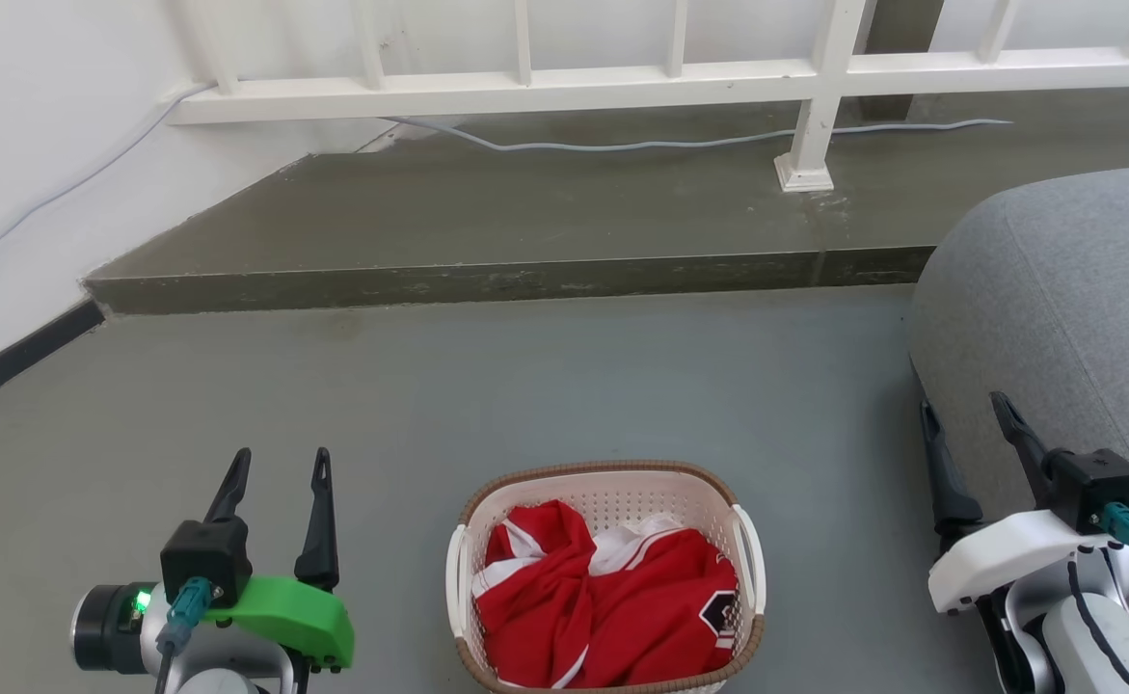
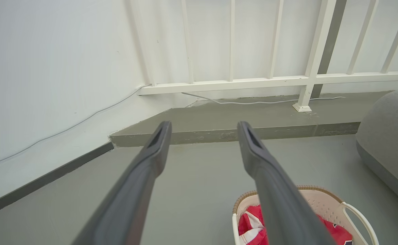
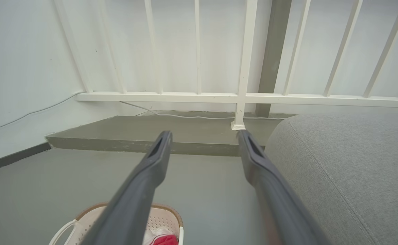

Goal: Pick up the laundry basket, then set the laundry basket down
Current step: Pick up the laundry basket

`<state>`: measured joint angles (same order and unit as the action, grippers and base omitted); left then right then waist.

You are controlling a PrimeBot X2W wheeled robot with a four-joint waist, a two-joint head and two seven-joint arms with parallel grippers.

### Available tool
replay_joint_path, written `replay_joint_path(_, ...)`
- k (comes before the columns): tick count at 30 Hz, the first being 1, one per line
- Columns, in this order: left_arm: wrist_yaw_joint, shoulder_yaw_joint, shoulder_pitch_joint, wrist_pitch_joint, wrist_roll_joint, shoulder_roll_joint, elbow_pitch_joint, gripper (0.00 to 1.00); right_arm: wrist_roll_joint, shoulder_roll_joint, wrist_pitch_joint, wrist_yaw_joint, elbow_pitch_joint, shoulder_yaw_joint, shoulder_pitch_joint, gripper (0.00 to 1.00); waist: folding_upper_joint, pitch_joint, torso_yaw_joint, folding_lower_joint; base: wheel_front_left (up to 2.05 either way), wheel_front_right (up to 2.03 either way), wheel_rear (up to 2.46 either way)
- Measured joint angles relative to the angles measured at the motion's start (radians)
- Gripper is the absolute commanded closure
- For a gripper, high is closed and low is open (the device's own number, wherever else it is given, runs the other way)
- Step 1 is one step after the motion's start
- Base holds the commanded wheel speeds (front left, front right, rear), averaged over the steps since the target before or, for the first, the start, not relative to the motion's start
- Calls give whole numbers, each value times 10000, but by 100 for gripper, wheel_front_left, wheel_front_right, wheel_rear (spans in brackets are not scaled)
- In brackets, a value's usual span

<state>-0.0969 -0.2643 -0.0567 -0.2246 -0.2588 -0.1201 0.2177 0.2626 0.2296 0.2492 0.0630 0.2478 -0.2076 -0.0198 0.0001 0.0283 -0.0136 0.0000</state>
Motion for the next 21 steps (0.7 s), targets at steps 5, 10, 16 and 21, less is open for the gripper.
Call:
replay_joint_path(5,0,6,-1,0,-4,2,15,0,-2,2,0,-10,13,0,0,0,0,-10,5,0,0,0,0)
replay_joint_path(10,0,17,-3,0,-6,2,52,0,-4,-8,0,-25,15,8,-1,0,0,-32,3,0,0,0,0)
replay_joint_path(16,0,31,-6,42,-8,4,102,0,-4,-17,0,-100,48,36,-5,0,0,-114,-10,0,0,0,0)
replay_joint_path(21,0,15,-14,82,-17,35,88,0,4,-54,0,-127,48,58,-15,0,0,-291,-34,0,0,0,0)
